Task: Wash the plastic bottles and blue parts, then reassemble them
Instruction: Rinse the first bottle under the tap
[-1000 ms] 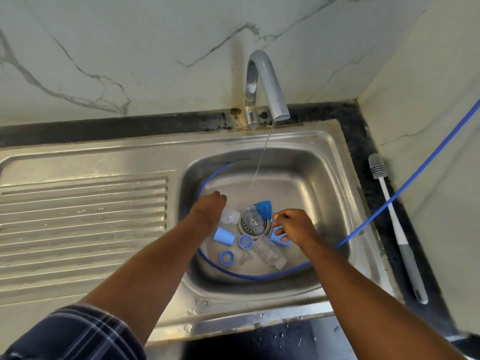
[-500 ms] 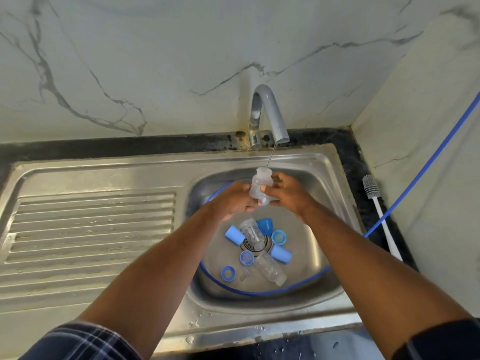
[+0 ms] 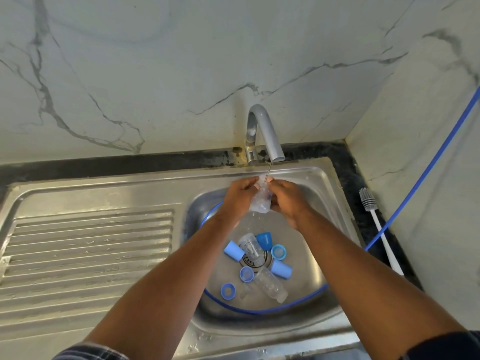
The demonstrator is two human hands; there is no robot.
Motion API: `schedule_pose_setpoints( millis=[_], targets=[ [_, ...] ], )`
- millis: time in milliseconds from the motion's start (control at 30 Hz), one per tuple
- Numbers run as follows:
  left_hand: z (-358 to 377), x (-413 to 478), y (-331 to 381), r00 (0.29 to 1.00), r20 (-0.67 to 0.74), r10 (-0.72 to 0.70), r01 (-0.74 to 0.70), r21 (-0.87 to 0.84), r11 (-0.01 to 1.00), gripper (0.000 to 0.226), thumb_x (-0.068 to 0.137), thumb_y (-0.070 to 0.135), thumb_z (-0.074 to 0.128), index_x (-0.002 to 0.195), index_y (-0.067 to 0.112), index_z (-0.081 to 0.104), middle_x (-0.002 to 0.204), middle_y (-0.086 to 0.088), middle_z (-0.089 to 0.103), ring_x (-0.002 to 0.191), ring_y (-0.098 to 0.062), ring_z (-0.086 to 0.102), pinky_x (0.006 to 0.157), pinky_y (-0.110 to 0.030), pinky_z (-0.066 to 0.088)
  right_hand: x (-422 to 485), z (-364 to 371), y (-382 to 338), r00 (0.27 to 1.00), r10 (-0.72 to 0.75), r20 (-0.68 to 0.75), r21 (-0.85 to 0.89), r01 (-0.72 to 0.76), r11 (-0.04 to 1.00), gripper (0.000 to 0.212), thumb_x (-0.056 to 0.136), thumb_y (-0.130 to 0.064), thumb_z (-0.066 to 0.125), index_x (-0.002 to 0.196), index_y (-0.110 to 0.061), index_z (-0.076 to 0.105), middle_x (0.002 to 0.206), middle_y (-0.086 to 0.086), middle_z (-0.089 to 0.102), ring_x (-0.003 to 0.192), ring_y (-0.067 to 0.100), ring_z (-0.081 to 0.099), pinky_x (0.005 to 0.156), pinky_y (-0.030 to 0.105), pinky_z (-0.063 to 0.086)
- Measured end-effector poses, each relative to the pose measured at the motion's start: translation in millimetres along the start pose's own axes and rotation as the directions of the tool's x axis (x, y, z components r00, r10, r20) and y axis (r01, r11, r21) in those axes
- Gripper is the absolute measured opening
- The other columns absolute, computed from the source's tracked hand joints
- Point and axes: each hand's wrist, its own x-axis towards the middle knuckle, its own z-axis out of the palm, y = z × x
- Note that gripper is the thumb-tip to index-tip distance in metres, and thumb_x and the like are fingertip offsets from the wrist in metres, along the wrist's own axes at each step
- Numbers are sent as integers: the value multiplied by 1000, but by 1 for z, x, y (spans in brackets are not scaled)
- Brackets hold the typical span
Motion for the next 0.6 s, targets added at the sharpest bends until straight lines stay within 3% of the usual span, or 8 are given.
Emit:
schedule_pose_setpoints(
  millis=[133, 267, 333, 467, 600],
  targets=[
    [-1, -1, 3, 997, -63, 52, -53, -14, 999, 27, 104, 20, 54, 126, 17, 69, 116, -7, 74, 108, -23, 70, 97, -45, 56, 2, 1, -5, 999, -47, 4, 40, 47, 998, 24, 101, -29, 58, 119, -16, 68, 108, 9, 75, 100, 26, 73, 90, 48, 60],
    [7, -4, 1, 993, -57, -100, 91, -145, 985, 26, 107, 31, 48, 102, 22, 72, 104, -9, 76, 102, -28, 72, 94, -50, 58, 3, -1, -7, 993, -112, -35, 8, 112, 994, 39, 91, -25, 74, 128, -20, 63, 115, 4, 72, 105, 24, 71, 87, 48, 61],
    [12, -4, -2, 984, -42, -173, 155, -274, 949, 30, 107, 33, 48, 108, 15, 71, 105, -12, 76, 104, -29, 72, 94, -47, 58, 1, 1, -8, 992, -103, -70, 54, 107, 993, 37, 90, -22, 75, 124, -18, 62, 114, 5, 72, 103, 23, 71, 85, 47, 62],
    [13, -3, -3, 951, 27, -307, 282, -476, 833, 25, 103, 24, 56, 115, 4, 66, 109, -17, 75, 103, -26, 73, 97, -44, 57, 0, 4, -10, 986, -83, -145, 132, 102, 986, 34, 95, -21, 68, 127, -17, 59, 117, 5, 70, 106, 23, 69, 92, 45, 59],
    [2, -8, -3, 939, 64, -338, 326, -482, 813, 18, 100, 13, 61, 111, 0, 66, 103, -18, 76, 97, -28, 75, 87, -42, 60, -4, 3, -3, 992, -109, -59, 40, 111, 993, 38, 95, -20, 67, 132, -21, 56, 119, 2, 68, 109, 21, 67, 97, 47, 56]
  ],
)
